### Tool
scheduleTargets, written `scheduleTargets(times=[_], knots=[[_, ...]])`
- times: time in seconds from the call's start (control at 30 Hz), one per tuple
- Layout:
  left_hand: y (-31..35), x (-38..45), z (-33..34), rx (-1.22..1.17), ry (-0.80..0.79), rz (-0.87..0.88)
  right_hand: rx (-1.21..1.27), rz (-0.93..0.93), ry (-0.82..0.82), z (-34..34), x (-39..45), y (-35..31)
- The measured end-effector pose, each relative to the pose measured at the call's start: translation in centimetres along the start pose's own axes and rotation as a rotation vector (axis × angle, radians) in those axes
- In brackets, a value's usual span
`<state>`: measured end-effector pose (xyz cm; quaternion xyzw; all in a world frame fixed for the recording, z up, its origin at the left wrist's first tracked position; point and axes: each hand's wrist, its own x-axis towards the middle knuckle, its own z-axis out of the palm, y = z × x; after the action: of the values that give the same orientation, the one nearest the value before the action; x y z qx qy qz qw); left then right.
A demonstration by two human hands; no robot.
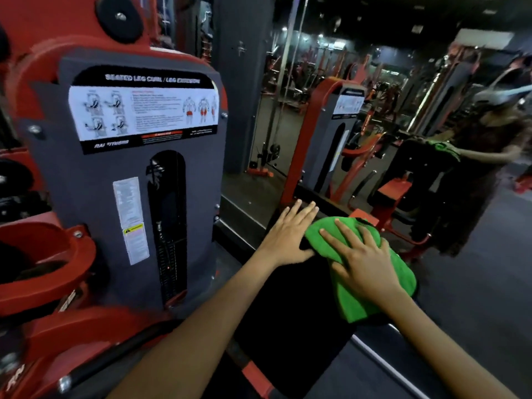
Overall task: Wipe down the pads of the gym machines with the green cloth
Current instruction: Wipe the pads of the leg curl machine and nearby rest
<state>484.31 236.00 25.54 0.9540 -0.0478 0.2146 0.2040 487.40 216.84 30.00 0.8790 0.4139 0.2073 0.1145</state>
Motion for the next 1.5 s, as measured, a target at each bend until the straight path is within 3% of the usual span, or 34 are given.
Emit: scheduleTargets(times=[0.13, 0.27, 0.47, 0.67, 0.9, 1.1, 1.23, 1.4, 1.5], knots=[[-0.4, 0.2, 1.1, -0.090, 0.115, 0.013, 0.142, 0.027, -0.114, -0.6, 3.0, 0.6], [-0.4, 0.1, 1.3, -0.057, 0.142, 0.018, 0.241, -0.042, -0.120, -0.2, 1.3, 2.7], [-0.8, 0.6, 1.1, -0.016, 0.109, 0.029, 0.218, -0.024, 0.074, 1.5, -2.6, 3.8], [-0.6, 0.6, 1.1, 0.058, 0.102, 0.028, 0.247, 0.029, 0.026, 0.9, 1.8, 1.8], [1.1, 1.0, -0.4, 0.078, -0.045, -0.086, 0.286, 0.311, 0.415, 5.9, -5.8, -0.9], [2.0, 1.1, -0.9, 0.030, -0.127, -0.153, 0.351, 0.495, 0.435, 6.1, -5.6, -2.5], [2.1, 1.2, -1.0, 0.011, -0.112, -0.171, 0.303, 0.475, 0.330, 3.5, -2.8, -0.6], [1.4, 1.2, -1.0, -0.013, -0.135, -0.155, 0.237, 0.323, 0.439, 6.8, -7.4, -0.8], [0.9, 1.4, -0.4, 0.000, -0.111, -0.142, 0.173, 0.292, 0.417, 7.0, -7.9, -0.4]])
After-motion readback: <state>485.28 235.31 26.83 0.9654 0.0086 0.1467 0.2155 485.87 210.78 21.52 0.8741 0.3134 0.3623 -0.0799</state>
